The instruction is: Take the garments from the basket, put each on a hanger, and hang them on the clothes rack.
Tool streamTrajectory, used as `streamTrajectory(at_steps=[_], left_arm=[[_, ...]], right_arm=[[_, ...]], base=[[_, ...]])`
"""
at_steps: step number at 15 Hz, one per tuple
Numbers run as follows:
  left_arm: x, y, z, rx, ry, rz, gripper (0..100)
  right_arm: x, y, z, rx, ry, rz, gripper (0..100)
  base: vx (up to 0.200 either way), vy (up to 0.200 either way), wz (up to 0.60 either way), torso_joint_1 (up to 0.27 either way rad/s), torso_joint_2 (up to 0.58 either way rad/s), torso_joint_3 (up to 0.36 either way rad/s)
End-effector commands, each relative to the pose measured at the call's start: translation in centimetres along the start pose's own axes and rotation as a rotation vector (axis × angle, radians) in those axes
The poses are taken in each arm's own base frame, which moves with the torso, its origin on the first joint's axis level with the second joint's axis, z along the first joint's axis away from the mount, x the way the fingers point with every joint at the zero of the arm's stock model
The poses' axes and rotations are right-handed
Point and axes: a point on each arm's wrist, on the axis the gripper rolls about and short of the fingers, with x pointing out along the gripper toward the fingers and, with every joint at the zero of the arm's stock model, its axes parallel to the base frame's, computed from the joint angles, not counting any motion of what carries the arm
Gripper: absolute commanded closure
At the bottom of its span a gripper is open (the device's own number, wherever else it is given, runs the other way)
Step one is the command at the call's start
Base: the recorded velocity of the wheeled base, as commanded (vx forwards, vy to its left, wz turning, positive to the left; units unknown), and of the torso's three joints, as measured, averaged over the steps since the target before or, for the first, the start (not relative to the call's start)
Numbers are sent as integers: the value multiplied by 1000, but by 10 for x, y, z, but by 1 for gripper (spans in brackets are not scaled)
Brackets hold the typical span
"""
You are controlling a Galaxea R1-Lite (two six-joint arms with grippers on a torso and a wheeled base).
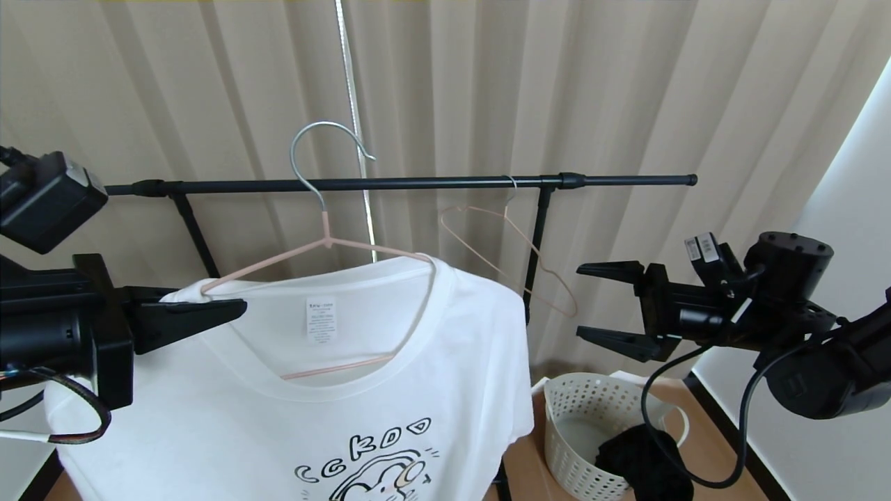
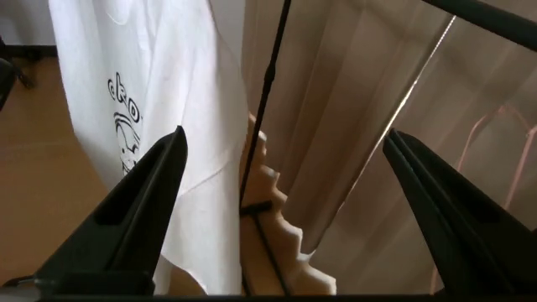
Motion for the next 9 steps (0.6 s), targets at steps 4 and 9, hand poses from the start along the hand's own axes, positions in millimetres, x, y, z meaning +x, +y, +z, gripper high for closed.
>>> streamTrajectory(at_steps=[4,9], left_arm=[[-1,8,-10,-65,34,47,100],[6,14,-14,-129,74,93,100]], right_arm=[[4,22,35,-75,-33,-3,0],[21,31,47,-81,-22,-125,0]], base=[[0,0,0,0,0,0],[0,0,0,0,0,0]])
